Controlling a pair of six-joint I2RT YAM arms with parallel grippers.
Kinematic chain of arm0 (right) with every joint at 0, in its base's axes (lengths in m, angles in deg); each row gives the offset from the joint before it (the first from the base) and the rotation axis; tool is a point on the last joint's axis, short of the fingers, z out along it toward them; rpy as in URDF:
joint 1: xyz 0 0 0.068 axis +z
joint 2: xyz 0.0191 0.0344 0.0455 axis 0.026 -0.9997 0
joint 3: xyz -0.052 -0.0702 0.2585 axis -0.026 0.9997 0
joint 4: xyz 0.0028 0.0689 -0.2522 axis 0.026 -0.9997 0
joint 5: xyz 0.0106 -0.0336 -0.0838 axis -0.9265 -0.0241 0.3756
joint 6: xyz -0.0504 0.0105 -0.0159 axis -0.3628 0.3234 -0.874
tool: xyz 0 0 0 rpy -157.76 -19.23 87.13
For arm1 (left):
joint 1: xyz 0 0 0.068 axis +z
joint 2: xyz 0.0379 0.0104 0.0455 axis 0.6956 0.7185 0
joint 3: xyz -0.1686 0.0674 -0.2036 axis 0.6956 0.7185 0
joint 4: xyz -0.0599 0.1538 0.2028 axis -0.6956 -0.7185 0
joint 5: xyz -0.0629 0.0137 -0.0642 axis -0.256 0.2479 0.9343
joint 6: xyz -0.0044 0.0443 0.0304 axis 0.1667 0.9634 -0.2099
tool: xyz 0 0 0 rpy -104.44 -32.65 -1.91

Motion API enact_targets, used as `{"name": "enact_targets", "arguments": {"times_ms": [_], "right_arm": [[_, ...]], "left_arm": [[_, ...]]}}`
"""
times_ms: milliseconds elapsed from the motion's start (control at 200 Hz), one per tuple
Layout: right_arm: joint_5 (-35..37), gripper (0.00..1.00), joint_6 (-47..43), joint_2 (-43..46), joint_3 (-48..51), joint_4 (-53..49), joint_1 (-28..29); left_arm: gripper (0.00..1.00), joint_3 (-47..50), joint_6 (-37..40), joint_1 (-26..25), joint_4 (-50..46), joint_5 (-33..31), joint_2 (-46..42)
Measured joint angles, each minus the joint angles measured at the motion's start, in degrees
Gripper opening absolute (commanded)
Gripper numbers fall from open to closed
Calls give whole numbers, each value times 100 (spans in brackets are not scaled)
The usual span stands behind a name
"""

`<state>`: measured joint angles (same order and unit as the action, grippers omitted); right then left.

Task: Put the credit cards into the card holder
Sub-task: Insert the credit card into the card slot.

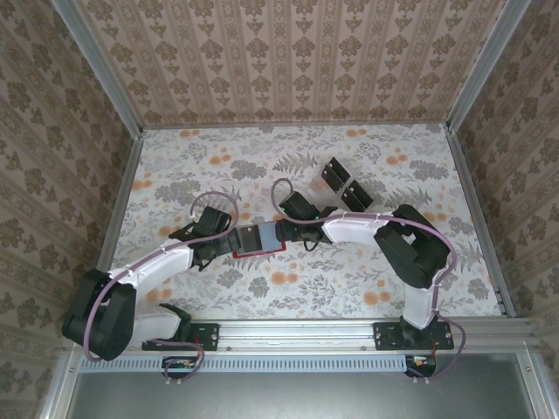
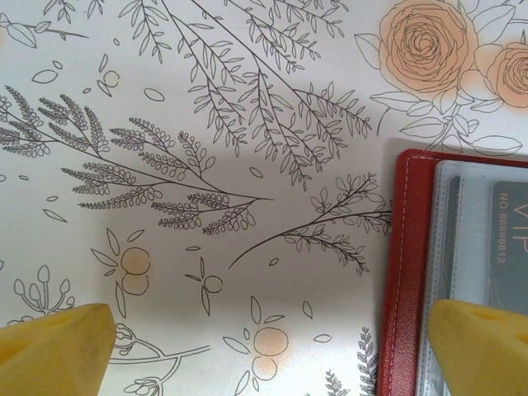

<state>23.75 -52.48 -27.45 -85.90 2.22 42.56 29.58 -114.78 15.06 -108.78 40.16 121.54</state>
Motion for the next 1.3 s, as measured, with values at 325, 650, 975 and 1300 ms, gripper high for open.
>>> {"name": "enact_targets", "arguments": {"times_ms": [325,650,975,1300], "right_arm": [[-588,9,374,568,142,678,286],[-1366,1,822,-476,59,1462,293],[-1580,1,957,-743,-155,1685,293],[-1803,2,1099,-968,-286,1836,293]], "left_arm": [[100,-306,247,293,-7,-118,533],[100,-376,393,400,9,-186,765],[100,-330,393,398,120,-195,992],[100,-291,393,398,184,-195,999]]}}
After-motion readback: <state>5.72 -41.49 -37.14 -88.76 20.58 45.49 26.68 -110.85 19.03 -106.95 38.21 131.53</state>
